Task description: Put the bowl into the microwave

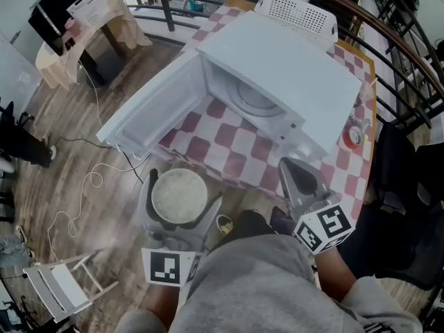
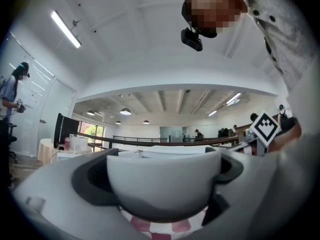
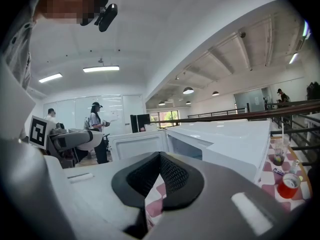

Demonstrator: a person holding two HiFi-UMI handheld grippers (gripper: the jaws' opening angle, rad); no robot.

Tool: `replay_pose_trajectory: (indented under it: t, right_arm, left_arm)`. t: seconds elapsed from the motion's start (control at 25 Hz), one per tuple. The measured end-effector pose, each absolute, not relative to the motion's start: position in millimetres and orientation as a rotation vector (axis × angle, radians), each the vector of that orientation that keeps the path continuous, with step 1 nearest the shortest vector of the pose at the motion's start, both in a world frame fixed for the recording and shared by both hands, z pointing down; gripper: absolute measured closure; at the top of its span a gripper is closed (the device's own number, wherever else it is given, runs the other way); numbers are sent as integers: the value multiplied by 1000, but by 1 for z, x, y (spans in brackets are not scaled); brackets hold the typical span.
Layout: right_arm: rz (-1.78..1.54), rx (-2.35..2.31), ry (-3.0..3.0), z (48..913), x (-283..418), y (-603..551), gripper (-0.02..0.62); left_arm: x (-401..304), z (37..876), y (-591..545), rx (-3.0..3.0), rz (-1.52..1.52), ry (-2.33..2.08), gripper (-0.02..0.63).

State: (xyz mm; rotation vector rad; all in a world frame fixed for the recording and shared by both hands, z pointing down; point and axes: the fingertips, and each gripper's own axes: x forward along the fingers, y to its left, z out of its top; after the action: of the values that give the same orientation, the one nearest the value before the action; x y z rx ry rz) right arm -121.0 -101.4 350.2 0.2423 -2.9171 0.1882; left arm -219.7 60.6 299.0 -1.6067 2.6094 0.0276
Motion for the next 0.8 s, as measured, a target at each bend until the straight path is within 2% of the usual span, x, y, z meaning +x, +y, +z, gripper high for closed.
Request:
replay_pose_trajectory:
  t: [0.8]
  right_arm:
    - [229,273,-2921,357,-156,-122,598]
  left_arm:
    - [-259,316,-5,-1753,22,2564,64]
